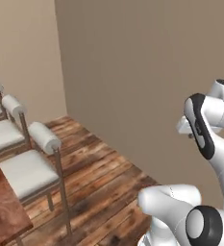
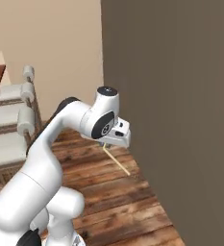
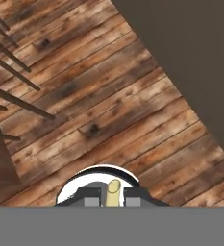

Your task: Take a straw from the drawer in front and place it inside the glass cup on the dining counter.

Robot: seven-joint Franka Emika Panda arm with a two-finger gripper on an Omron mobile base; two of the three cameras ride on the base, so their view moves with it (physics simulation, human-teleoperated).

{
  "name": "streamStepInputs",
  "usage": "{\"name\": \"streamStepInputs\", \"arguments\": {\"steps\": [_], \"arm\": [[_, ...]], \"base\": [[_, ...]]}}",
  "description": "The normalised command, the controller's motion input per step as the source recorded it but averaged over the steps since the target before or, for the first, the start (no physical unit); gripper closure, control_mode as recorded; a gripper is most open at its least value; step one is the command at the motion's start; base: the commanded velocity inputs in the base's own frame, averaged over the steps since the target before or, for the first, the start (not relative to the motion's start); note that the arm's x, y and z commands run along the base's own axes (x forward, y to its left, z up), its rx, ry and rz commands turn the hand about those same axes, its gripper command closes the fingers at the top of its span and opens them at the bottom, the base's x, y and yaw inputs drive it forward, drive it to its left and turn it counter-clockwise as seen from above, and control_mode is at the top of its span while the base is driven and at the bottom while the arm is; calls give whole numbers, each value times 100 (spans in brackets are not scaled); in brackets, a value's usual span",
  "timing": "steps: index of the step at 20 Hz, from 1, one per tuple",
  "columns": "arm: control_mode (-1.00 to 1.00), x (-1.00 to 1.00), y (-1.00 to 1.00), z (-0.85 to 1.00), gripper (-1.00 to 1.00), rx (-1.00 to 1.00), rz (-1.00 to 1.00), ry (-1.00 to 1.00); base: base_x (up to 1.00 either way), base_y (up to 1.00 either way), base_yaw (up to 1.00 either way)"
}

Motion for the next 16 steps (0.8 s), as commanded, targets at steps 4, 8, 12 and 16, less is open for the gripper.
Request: {"name": "streamStepInputs", "arguments": {"steps": [4,8,12,16], "arm": [[100,0,0,0,100,0,0,0],[100,0,0,0,100,0,0,0],[100,0,0,0,100,0,0,0],[100,0,0,0,100,0,0,0]], "base": [[33,0,76],[19,31,63],[51,17,53],[44,-37,58]]}}
